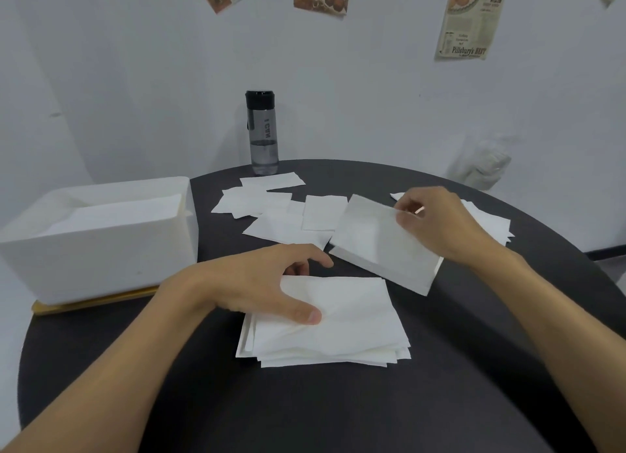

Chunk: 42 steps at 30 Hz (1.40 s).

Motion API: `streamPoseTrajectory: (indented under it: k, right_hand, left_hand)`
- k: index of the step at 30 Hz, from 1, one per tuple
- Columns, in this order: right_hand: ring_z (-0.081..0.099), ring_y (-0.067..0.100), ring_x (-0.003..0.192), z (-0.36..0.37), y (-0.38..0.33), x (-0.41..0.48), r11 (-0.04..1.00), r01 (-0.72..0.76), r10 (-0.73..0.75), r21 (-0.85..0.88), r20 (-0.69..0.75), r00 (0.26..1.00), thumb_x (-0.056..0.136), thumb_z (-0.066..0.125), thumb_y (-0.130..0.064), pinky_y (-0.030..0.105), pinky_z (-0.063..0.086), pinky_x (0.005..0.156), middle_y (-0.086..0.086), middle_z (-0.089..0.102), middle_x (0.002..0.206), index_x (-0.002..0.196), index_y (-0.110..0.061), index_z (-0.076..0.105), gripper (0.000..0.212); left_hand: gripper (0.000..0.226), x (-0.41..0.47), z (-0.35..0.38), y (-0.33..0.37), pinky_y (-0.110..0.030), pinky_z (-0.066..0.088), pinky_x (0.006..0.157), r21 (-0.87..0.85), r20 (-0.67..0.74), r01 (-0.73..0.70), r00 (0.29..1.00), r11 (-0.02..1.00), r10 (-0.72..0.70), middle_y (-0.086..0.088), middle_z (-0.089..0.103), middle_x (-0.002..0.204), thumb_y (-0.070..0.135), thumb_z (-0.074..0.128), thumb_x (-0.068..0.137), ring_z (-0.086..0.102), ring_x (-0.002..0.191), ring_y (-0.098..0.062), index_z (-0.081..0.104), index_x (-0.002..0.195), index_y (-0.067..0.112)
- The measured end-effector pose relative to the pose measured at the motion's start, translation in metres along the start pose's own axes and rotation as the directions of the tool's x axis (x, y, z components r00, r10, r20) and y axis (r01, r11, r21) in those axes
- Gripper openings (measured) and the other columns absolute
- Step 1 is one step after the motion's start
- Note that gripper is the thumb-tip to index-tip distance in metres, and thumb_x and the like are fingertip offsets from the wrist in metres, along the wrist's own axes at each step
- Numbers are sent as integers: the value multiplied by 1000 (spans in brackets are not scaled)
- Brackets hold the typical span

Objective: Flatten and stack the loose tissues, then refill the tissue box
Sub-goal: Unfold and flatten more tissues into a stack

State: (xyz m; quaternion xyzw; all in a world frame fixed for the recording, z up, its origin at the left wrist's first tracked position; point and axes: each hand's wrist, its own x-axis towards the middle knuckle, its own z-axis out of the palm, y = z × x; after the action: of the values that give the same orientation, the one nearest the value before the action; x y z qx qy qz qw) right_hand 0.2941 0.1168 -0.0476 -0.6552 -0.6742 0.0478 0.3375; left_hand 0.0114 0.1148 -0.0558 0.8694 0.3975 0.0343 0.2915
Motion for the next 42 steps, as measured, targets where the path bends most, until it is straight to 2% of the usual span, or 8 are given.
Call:
streamPoseTrajectory:
  k: [7, 12, 17, 25, 29, 33, 37, 42]
  right_hand:
    - [67, 19, 72, -17, -14, -5, 783, -144, 118, 605, 82, 990, 94, 63, -9, 31, 52, 64, 11, 75, 87, 90, -10, 70, 8]
    - [67, 18, 71, -15, -24, -9, 609, -261, 86, 749, 265, 960, 96, 61, -6, 31, 55, 67, 7, 74, 87, 92, -10, 72, 12]
    - [71, 16, 70, -13, -32, -14, 578, -334, 42, 745, 382, 923, 96, 59, -6, 24, 57, 58, 8, 76, 90, 97, -8, 74, 15]
    - [70, 18, 81, -10, -34, -16, 590, -385, 39, 710, 451, 892, 96, 59, -8, 26, 57, 69, 8, 76, 102, 107, -8, 74, 18]
    - [57, 3, 82, -9, -36, -17, 800, -163, 32, 578, 230, 973, 99, 58, -24, 18, 45, 74, -14, 71, 89, 99, -16, 73, 17]
    - [64, 17, 98, -25, -42, -20, 603, -141, -125, 785, 267, 956, 87, 54, -53, 34, 49, 91, 5, 74, 106, 102, -13, 73, 47]
    - [69, 15, 96, -27, -46, -24, 674, -79, -223, 735, 304, 926, 78, 80, -24, 28, 54, 87, 5, 75, 103, 106, -17, 73, 30]
    - [65, 18, 79, -22, -46, -24, 723, -136, -158, 677, 354, 922, 88, 70, -3, 33, 50, 78, 19, 69, 87, 98, -11, 74, 14]
  left_hand:
    - [62, 12, 3, -2, -15, 44, 73, -237, -549, -166, 836, 957, 9, 10, 62, 104, 40, 77, 85, 62, 92, -9, 40, 134, 48]
    - [69, 10, 7, 8, -17, 39, 94, 143, -792, -229, 556, 963, 251, 7, 47, 123, 17, 83, 81, 47, 112, -5, 50, 140, 33]
    - [33, 12, 6, 11, -27, 43, 89, 262, -835, -262, 422, 929, 354, 1, 50, 115, 10, 80, 82, 51, 105, -18, 72, 113, 17]
    - [8, 12, 5, 12, -20, 41, 90, 316, -818, -248, 418, 916, 396, 1, 55, 113, 11, 76, 87, 51, 106, -16, 75, 95, 14]
    - [8, 9, 2, 15, -23, 45, 86, 266, -845, -284, 391, 921, 365, 16, 61, 102, 13, 69, 92, 57, 102, -5, 72, 98, 13]
    - [10, 2, 0, 22, -6, 40, 74, 144, -888, -316, 377, 938, 263, 26, 64, 95, 12, 70, 93, 58, 91, 9, 71, 97, 21]
    - [15, -3, -3, 30, -5, 42, 65, -1, -919, -419, 358, 908, 164, 26, 66, 80, 7, 71, 91, 62, 74, 4, 70, 93, 22]
    - [15, -10, -13, 34, -7, 32, 52, -284, -818, -467, 574, 837, 42, 20, 60, 60, -1, 66, 92, 44, 46, 0, 72, 89, 12]
